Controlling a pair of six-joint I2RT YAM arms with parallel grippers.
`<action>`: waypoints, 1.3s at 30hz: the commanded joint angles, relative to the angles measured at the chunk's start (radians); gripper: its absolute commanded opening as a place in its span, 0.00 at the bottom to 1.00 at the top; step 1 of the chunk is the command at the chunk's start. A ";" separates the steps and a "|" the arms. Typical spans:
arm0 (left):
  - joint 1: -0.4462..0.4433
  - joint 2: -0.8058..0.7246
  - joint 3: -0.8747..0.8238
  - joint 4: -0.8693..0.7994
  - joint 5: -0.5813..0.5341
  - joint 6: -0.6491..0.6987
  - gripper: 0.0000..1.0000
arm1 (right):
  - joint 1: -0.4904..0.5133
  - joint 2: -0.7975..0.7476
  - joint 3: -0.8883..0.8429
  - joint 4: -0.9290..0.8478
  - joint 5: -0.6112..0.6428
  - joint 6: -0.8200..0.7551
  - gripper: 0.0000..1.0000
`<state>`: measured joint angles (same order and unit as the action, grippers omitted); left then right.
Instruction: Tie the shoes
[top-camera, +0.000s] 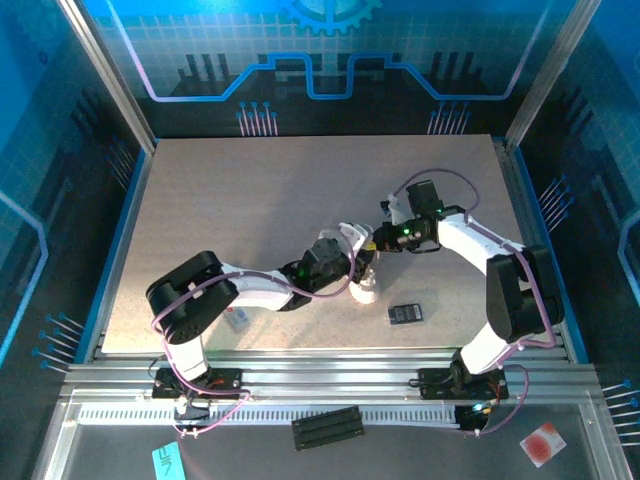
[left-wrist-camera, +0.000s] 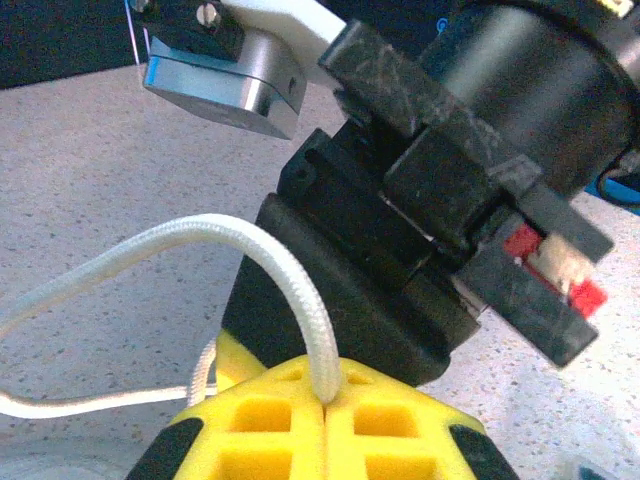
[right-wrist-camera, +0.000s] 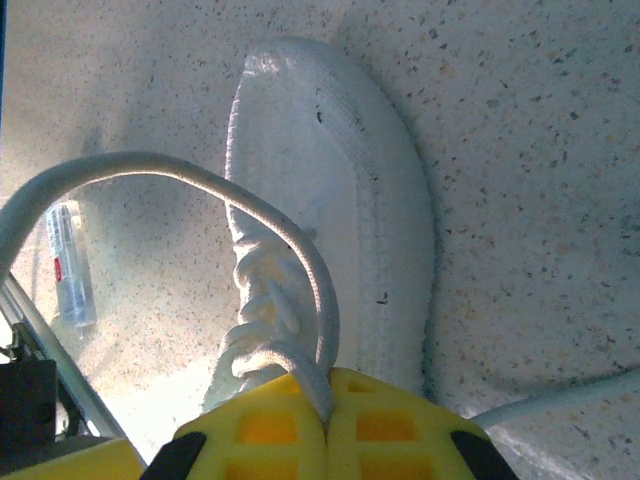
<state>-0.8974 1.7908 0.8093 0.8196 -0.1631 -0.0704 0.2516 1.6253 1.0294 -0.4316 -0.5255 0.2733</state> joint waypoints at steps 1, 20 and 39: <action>-0.006 0.001 -0.035 0.144 -0.078 0.044 0.00 | -0.021 0.019 0.043 -0.040 -0.036 0.001 0.00; -0.005 0.115 -0.060 0.318 -0.206 -0.005 0.00 | -0.050 0.048 0.072 -0.074 -0.047 0.046 0.00; -0.038 0.229 -0.008 0.352 -0.212 -0.140 0.00 | -0.058 -0.003 0.019 0.017 -0.106 0.147 0.05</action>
<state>-0.9306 1.9865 0.7788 1.1412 -0.3660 -0.1455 0.2081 1.6638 1.0626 -0.4538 -0.5922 0.3889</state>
